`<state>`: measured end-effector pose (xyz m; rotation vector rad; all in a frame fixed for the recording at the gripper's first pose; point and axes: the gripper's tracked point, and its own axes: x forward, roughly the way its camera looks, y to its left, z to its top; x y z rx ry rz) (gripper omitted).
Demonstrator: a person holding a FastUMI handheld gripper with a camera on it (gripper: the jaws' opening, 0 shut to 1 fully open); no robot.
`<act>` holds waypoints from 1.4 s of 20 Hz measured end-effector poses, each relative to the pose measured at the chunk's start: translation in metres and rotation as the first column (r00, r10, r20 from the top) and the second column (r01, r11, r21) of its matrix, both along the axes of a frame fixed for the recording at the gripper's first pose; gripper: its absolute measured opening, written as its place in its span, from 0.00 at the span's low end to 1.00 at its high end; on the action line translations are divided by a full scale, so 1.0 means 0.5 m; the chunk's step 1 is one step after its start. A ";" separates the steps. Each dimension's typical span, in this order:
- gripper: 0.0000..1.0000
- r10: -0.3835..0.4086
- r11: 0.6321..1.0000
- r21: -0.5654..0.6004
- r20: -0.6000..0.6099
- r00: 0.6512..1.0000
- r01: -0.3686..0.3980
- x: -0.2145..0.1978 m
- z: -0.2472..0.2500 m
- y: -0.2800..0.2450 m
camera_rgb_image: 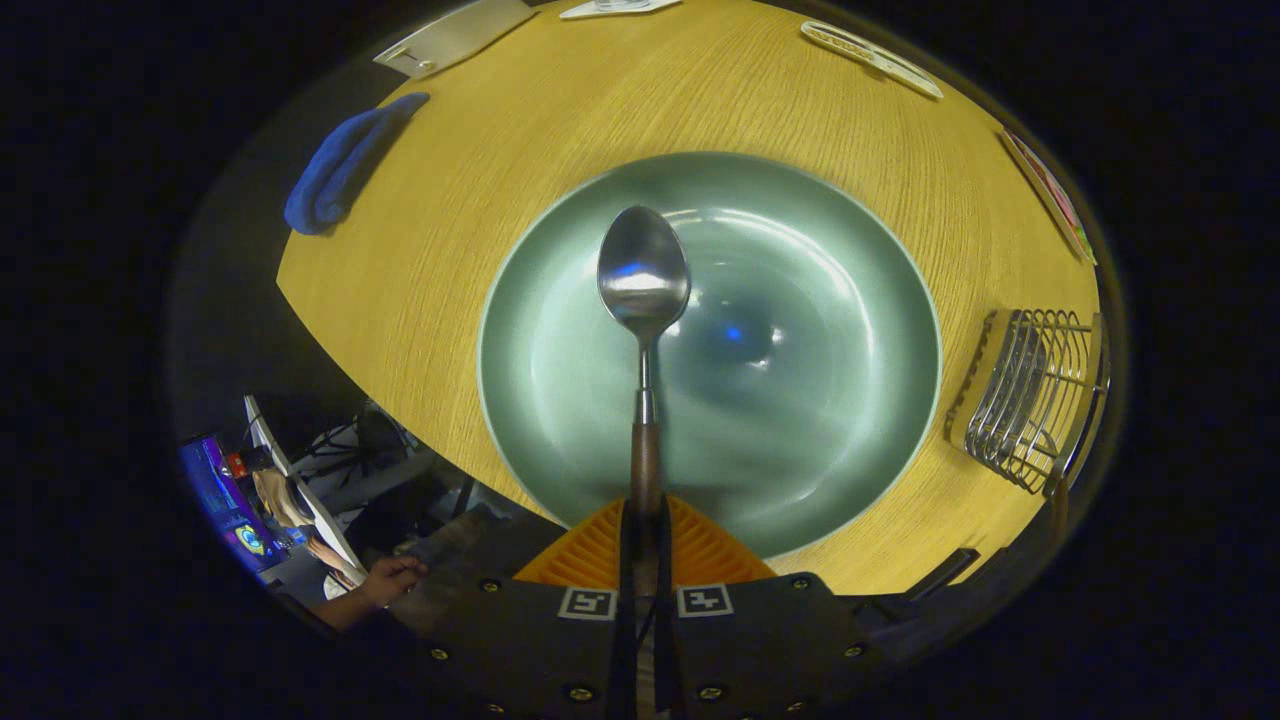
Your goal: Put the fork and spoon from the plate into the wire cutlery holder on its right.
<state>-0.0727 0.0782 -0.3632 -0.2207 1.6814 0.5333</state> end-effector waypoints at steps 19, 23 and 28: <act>0.01 0.195 0.975 -0.110 0.013 0.981 -0.192 0.054 0.143 -0.166; 0.01 0.215 0.965 -0.150 -0.006 0.977 -0.214 0.071 0.195 -0.225; 0.01 0.246 0.948 -0.197 -0.048 0.968 -0.251 0.074 0.241 -0.302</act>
